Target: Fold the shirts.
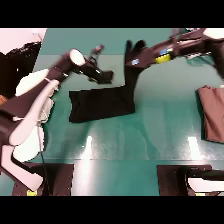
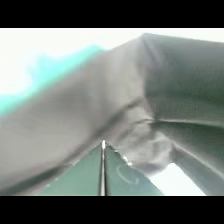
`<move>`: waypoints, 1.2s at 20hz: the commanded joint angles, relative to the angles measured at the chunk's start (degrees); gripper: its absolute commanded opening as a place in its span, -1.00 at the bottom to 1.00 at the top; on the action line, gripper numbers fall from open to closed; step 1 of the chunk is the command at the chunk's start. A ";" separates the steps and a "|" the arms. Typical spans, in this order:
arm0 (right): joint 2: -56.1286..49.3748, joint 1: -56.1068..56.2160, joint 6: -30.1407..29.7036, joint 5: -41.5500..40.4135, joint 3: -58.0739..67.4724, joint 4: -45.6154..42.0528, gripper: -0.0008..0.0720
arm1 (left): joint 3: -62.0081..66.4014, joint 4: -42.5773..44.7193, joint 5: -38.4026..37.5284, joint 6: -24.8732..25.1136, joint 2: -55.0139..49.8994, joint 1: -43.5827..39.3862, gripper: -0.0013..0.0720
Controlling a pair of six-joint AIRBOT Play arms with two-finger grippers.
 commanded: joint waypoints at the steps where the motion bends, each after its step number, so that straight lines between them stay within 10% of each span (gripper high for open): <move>1: -5.40 10.23 -5.22 -8.41 0.09 3.23 -0.93 | 1.73 6.78 -4.39 0.22 8.15 9.38 -0.90; 3: -9.92 16.09 -9.01 -13.73 0.17 6.82 -0.85 | 1.73 9.03 -5.07 0.22 12.74 14.08 -0.90; 6: -17.42 21.07 -10.80 -14.86 5.42 7.10 0.49 | 1.70 9.40 -5.73 0.22 17.57 19.30 -0.90; 12: -19.15 14.10 -2.51 2.25 11.17 -7.67 0.22 | 1.57 9.31 -9.11 0.26 19.69 20.98 -0.90; 18: -10.58 -5.97 3.30 -0.37 -11.08 -9.81 0.22 | 1.18 9.09 -11.23 1.73 19.56 21.00 -0.90; 21: -10.71 -13.42 4.02 -1.55 -19.54 -7.52 0.77 | 1.18 8.79 -10.88 1.75 19.56 21.00 -0.90; 24: -13.92 -15.58 4.00 -1.60 -23.82 -3.69 0.76 | 1.18 8.79 -10.38 1.75 19.50 21.00 -0.90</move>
